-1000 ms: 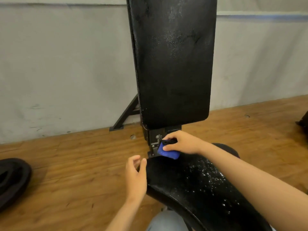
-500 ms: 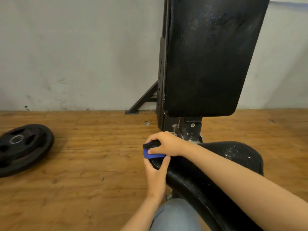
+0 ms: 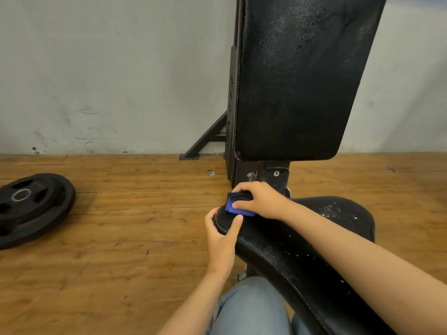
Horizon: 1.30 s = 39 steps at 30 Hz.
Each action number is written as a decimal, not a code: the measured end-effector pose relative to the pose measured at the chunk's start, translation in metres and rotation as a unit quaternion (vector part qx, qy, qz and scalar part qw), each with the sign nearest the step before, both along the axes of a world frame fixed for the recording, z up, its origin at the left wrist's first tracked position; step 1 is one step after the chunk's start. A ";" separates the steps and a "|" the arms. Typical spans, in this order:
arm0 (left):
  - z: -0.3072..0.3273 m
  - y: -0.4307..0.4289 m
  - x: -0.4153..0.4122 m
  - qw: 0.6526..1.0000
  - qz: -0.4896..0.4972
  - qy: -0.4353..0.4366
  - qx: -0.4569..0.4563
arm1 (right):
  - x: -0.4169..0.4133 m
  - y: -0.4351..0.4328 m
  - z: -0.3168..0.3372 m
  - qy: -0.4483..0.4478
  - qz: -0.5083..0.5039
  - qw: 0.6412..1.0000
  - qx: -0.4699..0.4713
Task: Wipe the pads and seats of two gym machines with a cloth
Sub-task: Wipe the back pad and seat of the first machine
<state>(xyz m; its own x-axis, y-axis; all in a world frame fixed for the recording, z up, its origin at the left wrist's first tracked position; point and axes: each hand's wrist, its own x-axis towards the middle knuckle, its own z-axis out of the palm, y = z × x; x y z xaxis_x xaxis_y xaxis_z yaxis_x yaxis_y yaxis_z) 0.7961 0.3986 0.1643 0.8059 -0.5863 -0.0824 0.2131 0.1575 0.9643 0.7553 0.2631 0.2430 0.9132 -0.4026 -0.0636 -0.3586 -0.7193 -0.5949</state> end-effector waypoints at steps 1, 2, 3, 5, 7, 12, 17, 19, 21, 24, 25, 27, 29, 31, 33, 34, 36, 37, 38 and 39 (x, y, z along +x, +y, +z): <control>0.001 0.000 -0.001 1.000 0.000 0.004 -0.003 | -0.005 0.004 0.002 0.001 0.018 1.000 0.016; 0.002 0.001 -0.001 1.000 0.000 0.007 -0.004 | -0.010 0.005 0.004 0.005 0.032 0.999 0.027; 0.003 0.001 -0.001 1.000 0.000 0.005 -0.004 | -0.015 0.005 0.007 0.010 0.039 0.999 0.032; 0.004 0.002 -0.001 1.000 -0.003 -0.002 0.006 | -0.024 -0.004 0.011 0.030 0.028 0.999 0.024; 0.004 0.003 -0.002 1.000 -0.003 -0.010 0.022 | -0.029 -0.019 0.011 0.044 -0.015 0.999 -0.007; 0.004 0.005 0.001 0.997 -0.020 -0.039 0.064 | -0.026 -0.041 0.001 0.050 -0.132 0.988 -0.058; 0.017 0.004 0.010 0.989 -0.047 -0.080 0.114 | -0.030 -0.019 0.002 0.021 -0.062 0.998 -0.018; 0.025 -0.004 0.014 0.987 -0.043 -0.085 0.132 | -0.043 -0.017 0.006 0.028 -0.027 0.999 -0.001; 0.030 -0.014 0.015 0.982 -0.033 -0.091 0.159 | -0.058 -0.024 0.011 0.039 -0.015 0.999 -0.005; 0.026 -0.024 0.014 0.960 0.002 -0.171 0.223 | -0.077 -0.050 0.015 0.057 -0.056 0.996 -0.050; 0.024 -0.024 0.013 0.956 0.015 -0.187 0.223 | -0.081 -0.060 0.014 0.064 -0.080 0.992 -0.068; 0.020 -0.023 0.013 0.956 0.024 -0.203 0.212 | -0.088 -0.078 0.013 0.085 -0.135 0.982 -0.097; 0.018 -0.022 0.015 0.955 0.023 -0.212 0.207 | -0.090 -0.088 0.012 0.096 -0.168 0.975 -0.108; 0.018 -0.023 0.015 0.956 0.022 -0.208 0.205 | -0.087 -0.086 0.011 0.085 -0.161 0.978 -0.104; 0.017 -0.024 0.015 0.959 0.024 -0.196 0.202 | -0.082 -0.072 0.011 0.054 -0.125 0.987 -0.080; 0.016 -0.023 0.015 0.961 0.024 -0.191 0.198 | -0.081 -0.064 0.010 0.041 -0.102 0.992 -0.067; 0.016 -0.023 0.014 0.964 0.023 -0.187 0.186 | -0.082 -0.049 0.012 0.035 -0.058 0.996 -0.051; 0.016 -0.023 0.015 0.966 0.023 -0.186 0.180 | -0.085 -0.046 0.013 0.035 -0.043 0.997 -0.046; 0.017 -0.022 0.014 0.967 0.023 -0.185 0.174 | -0.089 -0.046 0.013 0.034 -0.036 0.998 -0.042; 0.017 -0.022 0.014 0.968 0.024 -0.184 0.168 | -0.095 -0.048 0.014 0.033 -0.038 0.998 -0.038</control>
<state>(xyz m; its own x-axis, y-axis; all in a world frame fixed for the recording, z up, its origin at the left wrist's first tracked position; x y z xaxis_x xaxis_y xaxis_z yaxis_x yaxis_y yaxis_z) 0.8100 0.3767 0.1810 0.8426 -0.5375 0.0349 -0.1535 -0.1775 0.9721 0.6606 0.2150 0.2569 0.8750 -0.4759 -0.0888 -0.4498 -0.7314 -0.5126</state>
